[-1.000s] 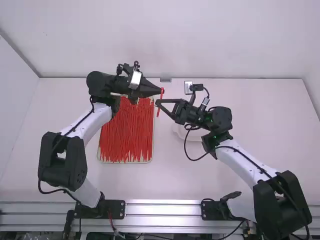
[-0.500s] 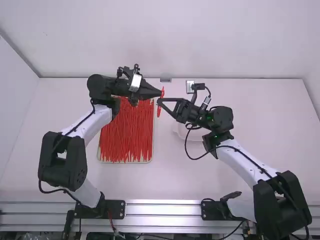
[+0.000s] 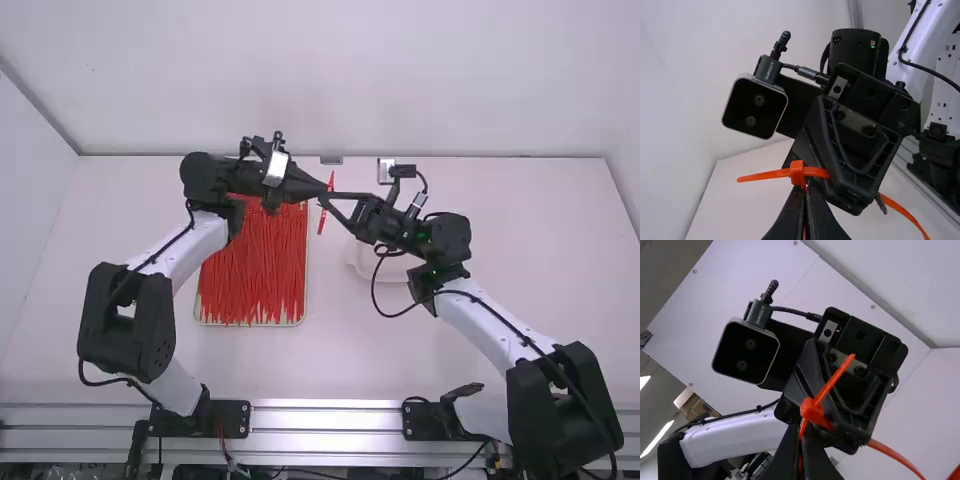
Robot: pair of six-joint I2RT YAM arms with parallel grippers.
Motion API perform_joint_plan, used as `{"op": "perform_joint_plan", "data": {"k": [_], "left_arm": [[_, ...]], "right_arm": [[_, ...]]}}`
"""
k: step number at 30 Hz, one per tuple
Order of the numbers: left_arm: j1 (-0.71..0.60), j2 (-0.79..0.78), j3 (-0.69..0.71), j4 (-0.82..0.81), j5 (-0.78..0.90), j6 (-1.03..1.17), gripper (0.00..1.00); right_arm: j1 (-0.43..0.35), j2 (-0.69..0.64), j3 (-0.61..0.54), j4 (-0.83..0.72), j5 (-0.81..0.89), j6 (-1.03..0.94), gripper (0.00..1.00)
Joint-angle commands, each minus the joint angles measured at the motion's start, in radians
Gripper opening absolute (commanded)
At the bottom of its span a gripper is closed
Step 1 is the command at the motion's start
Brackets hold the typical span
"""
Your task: Fasten the cable tie
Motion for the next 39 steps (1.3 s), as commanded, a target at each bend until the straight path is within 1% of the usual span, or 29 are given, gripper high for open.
{"op": "perform_joint_plan", "data": {"k": [1,5,9,12,23,30,39], "left_arm": [[-0.013,0.003,-0.032,0.021,0.050,0.000,0.01],[-0.012,0.003,-0.052,0.079,0.050,-0.032,0.01],[-0.011,0.003,-0.063,0.174,0.050,-0.109,0.01],[-0.011,0.003,-0.071,0.299,0.049,-0.207,0.01],[-0.034,-0.001,-0.080,0.298,0.050,-0.182,0.01],[-0.042,-0.001,-0.082,0.296,0.050,-0.181,0.01],[-0.050,-0.001,-0.129,0.298,0.050,-0.128,0.01]], "right_arm": [[-0.024,0.003,0.026,0.018,0.045,0.006,0.00],[-0.025,0.003,0.026,0.018,0.050,0.006,0.00],[-0.026,0.003,0.026,0.018,0.057,0.003,0.00],[-0.043,0.003,0.026,0.017,0.056,0.003,0.00],[-0.044,0.003,0.026,0.018,0.075,0.004,0.00],[-0.083,0.003,0.026,0.018,0.072,0.007,0.00],[-0.083,0.003,0.026,0.017,0.106,0.006,0.00]]}}
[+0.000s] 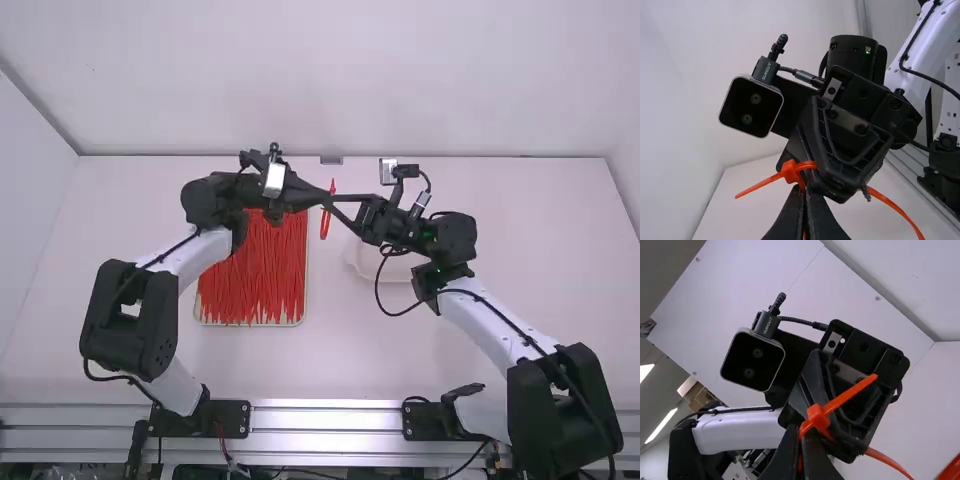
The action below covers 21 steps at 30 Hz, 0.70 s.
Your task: Fasten the cable tie
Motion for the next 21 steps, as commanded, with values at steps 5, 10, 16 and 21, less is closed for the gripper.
{"op": "perform_joint_plan", "data": {"k": [5,10,16,21], "left_arm": [[-0.036,-0.010,-0.027,0.022,0.137,0.028,0.01],[-0.044,-0.011,-0.027,0.022,0.137,0.035,0.01],[-0.042,-0.022,-0.023,0.022,0.130,0.080,0.01],[-0.009,-0.024,0.023,0.021,0.130,0.048,0.01]], "right_arm": [[-0.070,0.004,0.026,0.005,0.192,0.002,0.00],[-0.083,0.004,0.026,0.005,0.192,0.001,0.00],[-0.069,0.004,0.026,-0.024,0.156,-0.005,0.00],[-0.037,0.004,0.026,-0.029,0.143,-0.027,0.00]]}}
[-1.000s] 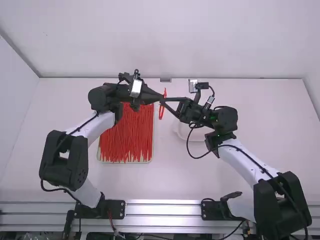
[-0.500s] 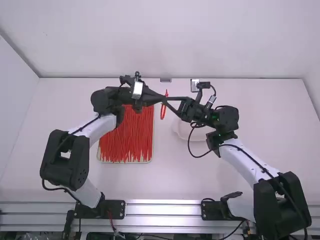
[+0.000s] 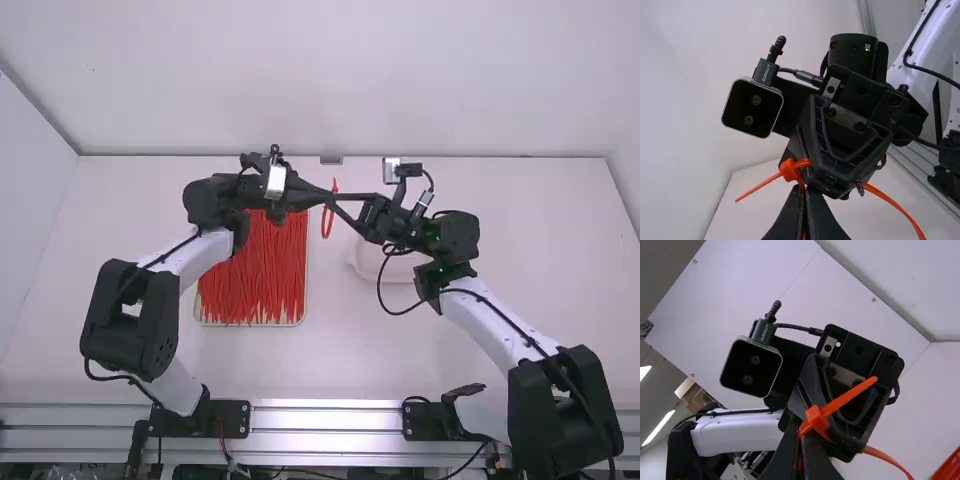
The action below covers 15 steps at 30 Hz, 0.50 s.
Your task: Fasten the cable tie
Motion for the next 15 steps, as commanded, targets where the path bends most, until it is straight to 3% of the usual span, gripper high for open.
{"op": "perform_joint_plan", "data": {"k": [1,15], "left_arm": [[0.007,-0.024,0.047,0.028,0.143,-0.033,0.01],[0.050,-0.024,0.172,0.028,0.085,-0.148,0.01]], "right_arm": [[-0.012,0.009,0.026,-0.010,0.152,-0.021,0.00],[0.040,0.009,0.025,-0.029,0.138,-0.054,0.00]]}}
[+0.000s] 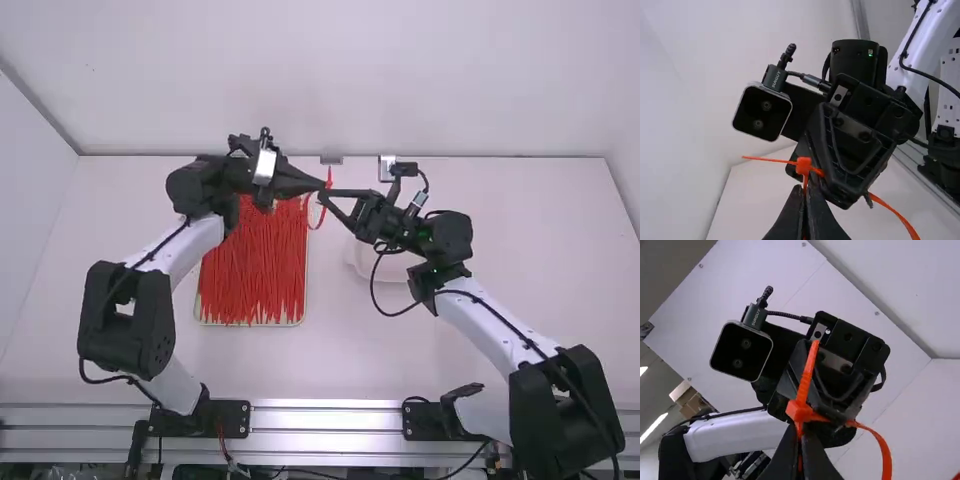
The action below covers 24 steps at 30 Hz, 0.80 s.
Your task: Fasten the cable tie
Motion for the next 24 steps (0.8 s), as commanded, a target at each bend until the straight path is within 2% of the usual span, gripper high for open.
{"op": "perform_joint_plan", "data": {"k": [1,6,16,24], "left_arm": [[0.002,-0.024,0.045,0.022,-0.009,-0.022,0.01],[-0.029,-0.024,0.044,0.022,0.058,-0.009,0.01],[-0.073,-0.024,-0.014,0.023,0.058,0.027,0.01],[-0.085,-0.024,-0.069,0.021,0.058,0.058,0.02]], "right_arm": [[-0.012,0.011,0.008,-0.022,0.049,-0.002,0.00],[-0.013,0.011,0.010,-0.018,0.050,0.002,0.00],[-0.062,0.011,0.010,0.084,0.048,0.048,0.00],[-0.077,0.011,0.050,0.048,0.046,0.058,0.00]]}}
